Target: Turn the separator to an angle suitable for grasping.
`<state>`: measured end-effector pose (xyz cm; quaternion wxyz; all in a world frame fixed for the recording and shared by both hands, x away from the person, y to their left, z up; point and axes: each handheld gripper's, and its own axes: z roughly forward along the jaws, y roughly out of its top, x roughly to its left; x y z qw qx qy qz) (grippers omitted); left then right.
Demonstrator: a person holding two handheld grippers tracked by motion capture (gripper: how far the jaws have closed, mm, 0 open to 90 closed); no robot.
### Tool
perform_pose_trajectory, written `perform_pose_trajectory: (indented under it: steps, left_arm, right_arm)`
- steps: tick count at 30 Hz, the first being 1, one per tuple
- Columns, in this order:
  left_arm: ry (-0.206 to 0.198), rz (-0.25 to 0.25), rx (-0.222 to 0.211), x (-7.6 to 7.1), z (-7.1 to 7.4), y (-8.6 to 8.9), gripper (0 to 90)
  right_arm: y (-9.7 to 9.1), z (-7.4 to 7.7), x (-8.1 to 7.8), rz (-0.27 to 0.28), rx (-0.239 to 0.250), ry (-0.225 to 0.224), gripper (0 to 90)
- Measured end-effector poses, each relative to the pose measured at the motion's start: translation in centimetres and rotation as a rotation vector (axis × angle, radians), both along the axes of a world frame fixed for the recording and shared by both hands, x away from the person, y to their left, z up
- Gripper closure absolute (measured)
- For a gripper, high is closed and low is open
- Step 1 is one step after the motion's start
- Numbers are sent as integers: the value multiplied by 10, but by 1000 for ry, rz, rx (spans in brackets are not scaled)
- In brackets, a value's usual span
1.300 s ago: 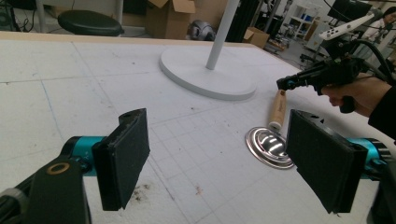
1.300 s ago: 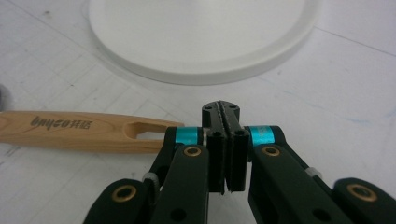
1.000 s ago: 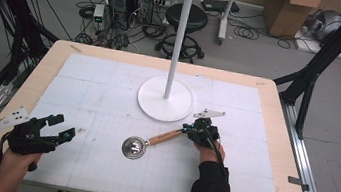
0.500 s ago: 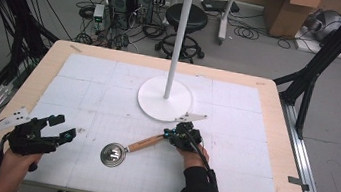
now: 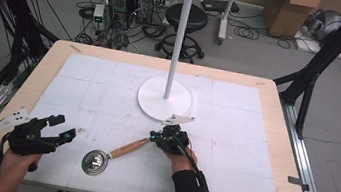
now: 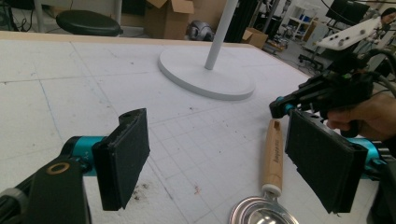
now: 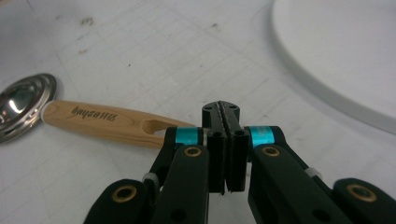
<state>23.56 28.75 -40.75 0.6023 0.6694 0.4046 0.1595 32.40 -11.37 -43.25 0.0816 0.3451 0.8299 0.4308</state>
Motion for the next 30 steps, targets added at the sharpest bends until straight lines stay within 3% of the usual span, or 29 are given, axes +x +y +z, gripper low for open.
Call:
perform_pose_trajectory:
  steps: [4,5,7,9,10,12,14,15,18,22,23,24,25,26,28,30]
  left_arm:
    - [0,-5,4,0,0,-2,222]
    - [-1,-11,6,0,0,-3,222]
    - [-3,-14,5,0,0,-3,222]
    - [-5,-14,2,0,0,-4,222]
    - [-5,-14,2,0,0,-4,222]
    - [-6,-17,6,0,0,-5,222]
    - [-9,-20,7,1,0,-7,222]
    - [-12,-28,12,0,0,-8,222]
    - [-17,-36,16,0,0,-10,223]
    - [-24,-54,27,0,0,-13,222]
    - [-25,-57,28,-1,0,-14,222]
    - [-28,-61,32,-1,1,-14,222]
    - [-29,-63,30,-1,1,-15,222]
    - [-32,-67,29,-2,1,-16,222]
    - [-39,-77,32,-2,1,-16,222]
    - [-39,-82,31,-2,1,-17,222]
  right_arm:
    - [-30,13,-9,-63,26,-29,889]
    - [-49,20,-16,-99,41,-50,889]
    - [-59,23,-20,-118,48,-61,889]
    - [-89,32,-34,-169,69,-93,879]
    - [-89,32,-34,-169,69,-93,879]
    - [-117,39,-50,-215,91,-111,867]
    - [-123,40,-54,-225,97,-119,858]
    - [-138,44,-66,-253,101,-132,832]
    - [-149,47,-76,-274,88,-150,788]
    - [-165,52,-95,-340,79,-175,564]
    - [-169,52,-100,-354,88,-196,498]
    - [-175,52,-110,-383,111,-234,350]
    - [-175,52,-110,-383,111,-234,350]
    - [-180,52,-119,-427,150,-245,239]
    - [-182,53,-123,-439,170,-251,227]
    - [-184,56,-130,-437,185,-296,202]
